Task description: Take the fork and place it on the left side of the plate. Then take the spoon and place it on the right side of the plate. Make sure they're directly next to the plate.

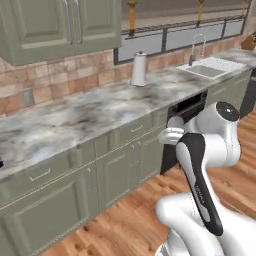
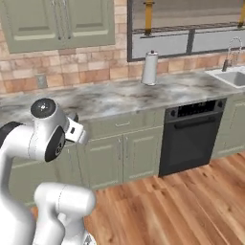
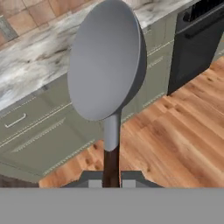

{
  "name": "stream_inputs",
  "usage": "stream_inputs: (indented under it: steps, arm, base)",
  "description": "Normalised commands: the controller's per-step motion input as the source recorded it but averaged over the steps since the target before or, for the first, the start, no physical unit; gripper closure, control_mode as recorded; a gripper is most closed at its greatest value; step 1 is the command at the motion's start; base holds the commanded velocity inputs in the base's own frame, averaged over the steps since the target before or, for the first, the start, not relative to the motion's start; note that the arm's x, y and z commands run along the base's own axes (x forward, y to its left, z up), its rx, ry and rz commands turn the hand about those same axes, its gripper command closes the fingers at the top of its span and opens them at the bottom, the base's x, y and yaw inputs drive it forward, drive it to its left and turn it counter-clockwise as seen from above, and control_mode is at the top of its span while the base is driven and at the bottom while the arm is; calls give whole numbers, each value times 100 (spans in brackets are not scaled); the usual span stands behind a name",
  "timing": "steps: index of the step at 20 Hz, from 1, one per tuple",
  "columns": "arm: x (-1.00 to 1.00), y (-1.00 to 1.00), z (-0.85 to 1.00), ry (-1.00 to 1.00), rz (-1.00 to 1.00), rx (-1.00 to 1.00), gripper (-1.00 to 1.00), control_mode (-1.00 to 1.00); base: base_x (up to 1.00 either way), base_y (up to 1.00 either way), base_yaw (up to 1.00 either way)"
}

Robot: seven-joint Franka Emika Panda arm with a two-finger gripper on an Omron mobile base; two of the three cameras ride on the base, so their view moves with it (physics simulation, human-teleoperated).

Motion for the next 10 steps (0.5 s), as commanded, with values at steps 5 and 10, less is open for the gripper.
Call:
stream_inputs:
  steps: [5, 10]
  arm:
    - [0, 0, 0, 0, 0, 0, 100, 100]
    - [0, 0, 0, 0, 0, 0, 100, 100]
  base:
    - [-60, 3, -58]
    - [-49, -16, -50]
